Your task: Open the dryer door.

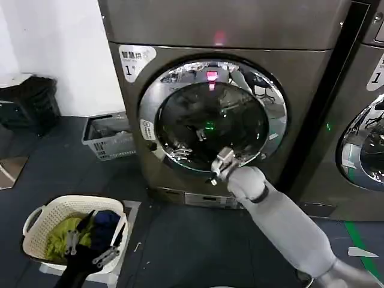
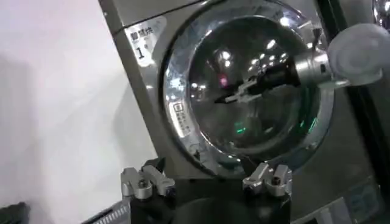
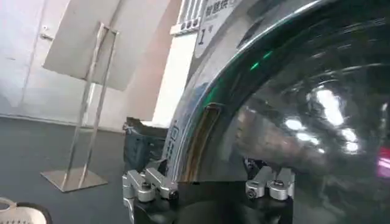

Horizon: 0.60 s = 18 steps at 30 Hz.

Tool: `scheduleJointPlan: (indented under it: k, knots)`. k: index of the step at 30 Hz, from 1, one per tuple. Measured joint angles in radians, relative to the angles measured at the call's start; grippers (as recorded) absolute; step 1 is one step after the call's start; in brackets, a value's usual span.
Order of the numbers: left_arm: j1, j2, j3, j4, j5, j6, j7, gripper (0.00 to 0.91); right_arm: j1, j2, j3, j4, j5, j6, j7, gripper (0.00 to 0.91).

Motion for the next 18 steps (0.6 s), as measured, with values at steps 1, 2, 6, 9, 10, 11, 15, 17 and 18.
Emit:
scheduleJointPlan:
  k: [1, 2, 6, 9, 10, 11, 15, 17, 18]
  knots:
    - [-0.001, -0.001, 0.001, 0.000, 0.000, 0.000, 0.000, 0.907, 0.006, 0.008, -0.005, -0.011, -0.003, 0.000, 0.000, 0.907]
    - [-0.001, -0.001, 0.002, 0.000, 0.000, 0.000, 0.000, 0.907, 0.012, 0.016, -0.009, -0.021, -0.004, 0.001, -0.001, 0.907]
    - [-0.002, -0.002, 0.002, -0.002, -0.001, 0.000, 0.000, 0.907, 0.031, 0.045, -0.018, -0.062, -0.012, 0.005, -0.009, 0.907]
    - [-0.002, -0.002, 0.002, -0.004, -0.002, 0.000, 0.000, 0.907, 0.047, 0.065, -0.030, -0.092, -0.014, 0.008, -0.017, 0.907]
    - [-0.002, -0.002, 0.001, -0.004, -0.002, 0.000, 0.000, 0.907, 0.052, 0.071, -0.033, -0.102, -0.014, 0.009, -0.021, 0.907]
    - [-0.002, -0.002, 0.001, -0.004, -0.002, 0.000, -0.001, 0.907, 0.057, 0.078, -0.036, -0.112, -0.014, 0.010, -0.023, 0.907]
    - [-0.004, -0.002, 0.001, -0.001, -0.003, -0.001, -0.001, 0.907, 0.078, 0.099, -0.046, -0.147, -0.015, 0.015, -0.033, 0.907]
    - [-0.005, -0.002, 0.001, 0.001, -0.004, -0.001, -0.001, 0.907, 0.088, 0.108, -0.051, -0.162, -0.016, 0.020, -0.041, 0.907]
    - [-0.005, -0.002, 0.001, 0.001, -0.004, -0.001, -0.001, 0.907, 0.093, 0.112, -0.054, -0.171, -0.016, 0.021, -0.046, 0.907]
